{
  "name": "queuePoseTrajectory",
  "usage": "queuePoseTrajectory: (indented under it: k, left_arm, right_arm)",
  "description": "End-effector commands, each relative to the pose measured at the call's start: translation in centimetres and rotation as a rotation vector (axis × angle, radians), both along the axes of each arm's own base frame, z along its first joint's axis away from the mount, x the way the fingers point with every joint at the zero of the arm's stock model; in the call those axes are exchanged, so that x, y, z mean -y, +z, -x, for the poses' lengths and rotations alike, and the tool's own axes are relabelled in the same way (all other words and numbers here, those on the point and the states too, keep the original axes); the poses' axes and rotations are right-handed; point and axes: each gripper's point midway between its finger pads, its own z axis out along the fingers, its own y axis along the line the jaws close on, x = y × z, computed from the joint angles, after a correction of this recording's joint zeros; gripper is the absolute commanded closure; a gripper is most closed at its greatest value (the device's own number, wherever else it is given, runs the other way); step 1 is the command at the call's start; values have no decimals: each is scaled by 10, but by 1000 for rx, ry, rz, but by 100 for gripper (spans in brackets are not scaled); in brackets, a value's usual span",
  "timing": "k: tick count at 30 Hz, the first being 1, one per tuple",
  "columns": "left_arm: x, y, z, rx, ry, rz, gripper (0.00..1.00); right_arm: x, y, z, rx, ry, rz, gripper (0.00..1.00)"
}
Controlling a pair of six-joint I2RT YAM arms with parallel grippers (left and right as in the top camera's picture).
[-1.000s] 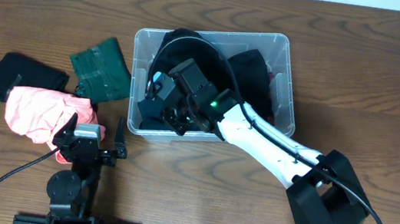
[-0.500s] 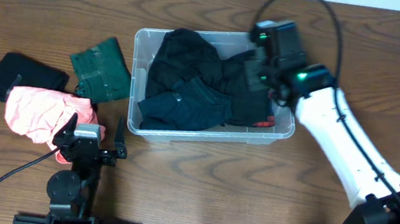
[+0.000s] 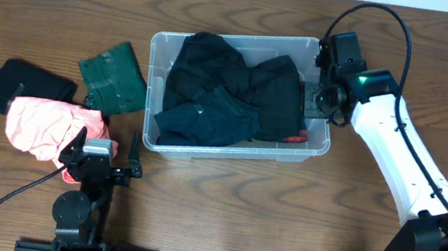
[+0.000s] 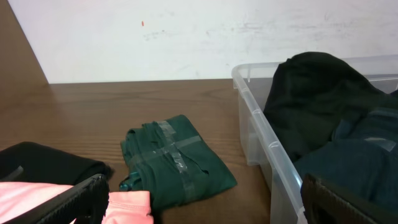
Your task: Pack container
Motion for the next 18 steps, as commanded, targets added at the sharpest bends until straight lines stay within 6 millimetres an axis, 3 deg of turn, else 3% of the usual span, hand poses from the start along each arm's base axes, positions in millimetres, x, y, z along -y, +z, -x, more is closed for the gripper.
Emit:
queuePoseTrajectory:
  k: [1, 10, 18]
  left_arm:
    - [0, -15, 0, -36, -2, 12, 2]
    - [0, -15, 0, -37, -2, 12, 2]
    - [0, -15, 0, -37, -2, 12, 2]
  right_arm:
    - [14, -6, 12, -49, -109, 40, 87]
    - [23, -14, 58, -237, -108, 88, 87]
    - [9, -15, 73, -301, -19, 52, 87]
